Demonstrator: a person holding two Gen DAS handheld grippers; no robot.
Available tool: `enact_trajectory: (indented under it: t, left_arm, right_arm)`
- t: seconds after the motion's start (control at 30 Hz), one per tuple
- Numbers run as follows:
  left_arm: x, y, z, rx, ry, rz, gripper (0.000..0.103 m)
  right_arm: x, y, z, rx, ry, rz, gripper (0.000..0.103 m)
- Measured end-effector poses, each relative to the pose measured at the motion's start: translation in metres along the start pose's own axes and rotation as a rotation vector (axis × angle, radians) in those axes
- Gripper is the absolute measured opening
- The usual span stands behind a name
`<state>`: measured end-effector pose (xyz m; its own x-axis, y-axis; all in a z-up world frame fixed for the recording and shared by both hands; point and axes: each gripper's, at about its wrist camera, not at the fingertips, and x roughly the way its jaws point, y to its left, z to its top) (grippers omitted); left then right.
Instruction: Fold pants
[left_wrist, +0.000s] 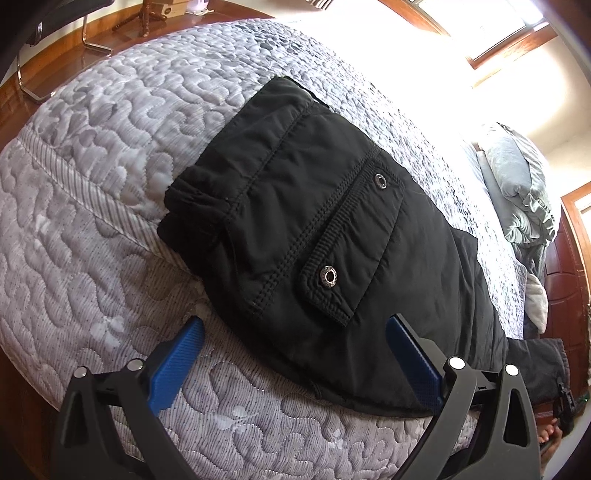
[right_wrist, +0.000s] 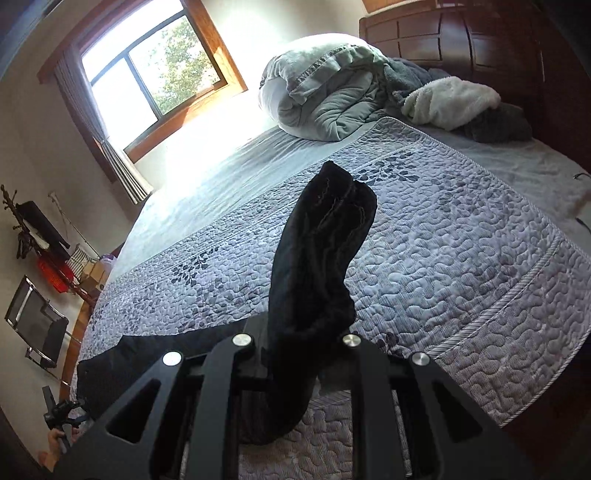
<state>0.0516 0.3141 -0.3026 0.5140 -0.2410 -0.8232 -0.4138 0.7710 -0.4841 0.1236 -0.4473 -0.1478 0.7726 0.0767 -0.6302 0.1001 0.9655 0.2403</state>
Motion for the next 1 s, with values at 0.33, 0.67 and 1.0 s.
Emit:
enact_trajectory:
  t: [0.33, 0.67, 1.0]
  left_arm:
    - [0.002, 0.002, 0.000, -0.002, 0.001, -0.037, 0.099]
    - [0.005, 0.004, 0.001, 0.007, 0.006, -0.057, 0.099]
    - [0.001, 0.009, -0.005, 0.018, 0.021, -0.078, 0.099]
  right_arm:
    - [0.004, 0.068, -0.005, -0.243, 0.004, -0.084, 0.015]
    - [0.024, 0.182, -0.042, -0.622, 0.012, -0.160, 0.014]
    - [0.069, 0.266, -0.098, -0.848, 0.080, -0.171, 0.014]
